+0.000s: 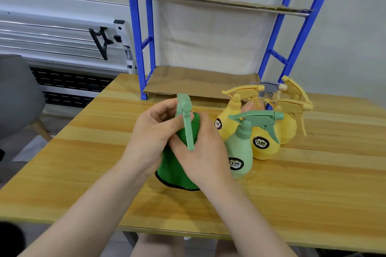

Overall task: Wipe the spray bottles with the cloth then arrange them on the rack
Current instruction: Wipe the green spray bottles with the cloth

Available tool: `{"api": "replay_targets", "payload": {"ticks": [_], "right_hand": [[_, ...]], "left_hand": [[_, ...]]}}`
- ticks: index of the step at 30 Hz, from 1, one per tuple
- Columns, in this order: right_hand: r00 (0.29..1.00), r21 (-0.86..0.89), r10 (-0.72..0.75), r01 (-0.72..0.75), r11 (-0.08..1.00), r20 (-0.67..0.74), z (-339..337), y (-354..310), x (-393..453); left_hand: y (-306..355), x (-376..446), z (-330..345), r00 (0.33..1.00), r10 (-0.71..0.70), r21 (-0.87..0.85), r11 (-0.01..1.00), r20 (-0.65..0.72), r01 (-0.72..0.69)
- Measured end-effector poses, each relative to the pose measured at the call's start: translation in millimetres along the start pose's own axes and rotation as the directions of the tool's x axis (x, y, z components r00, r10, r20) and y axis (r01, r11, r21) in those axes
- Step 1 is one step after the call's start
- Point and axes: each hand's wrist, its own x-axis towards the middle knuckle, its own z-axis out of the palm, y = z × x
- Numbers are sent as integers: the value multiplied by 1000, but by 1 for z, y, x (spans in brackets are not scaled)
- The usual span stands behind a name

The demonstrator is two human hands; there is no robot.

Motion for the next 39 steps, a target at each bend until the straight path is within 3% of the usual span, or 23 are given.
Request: {"api": "replay_targets", "payload": {"ticks": [7,11,18,22,27,32,39], "right_hand": [[991,68,6,-15,998,134,3,22,-21],[974,271,30,-92,958,227,4,33,-30],[959,464,-26,-112,879,281,0,34,-35],[958,469,-28,-114,876,285,-2,26,-28],[962,395,-51,-62,916,268,-8,8,-12],[954,328,-30,-73,942,297,-10,-1,1],[975,264,44,-102,959,216,-10,5,-10]], "left_hand": [[5,2,-6,996,-18,-117,993,-89,8],[7,4,-13,992,-4,-175,984,-129,-19],[14,11,-26,987,134,-130,984,87,-122],[20,14,-28,977,129,-116,987,170,-111],[13,0,-24,933,57,74,993,356,-89],[4,-3,-24,952,14,85,995,306,-43],[-11,-7,-27,963,-124,53,992,237,115]]}}
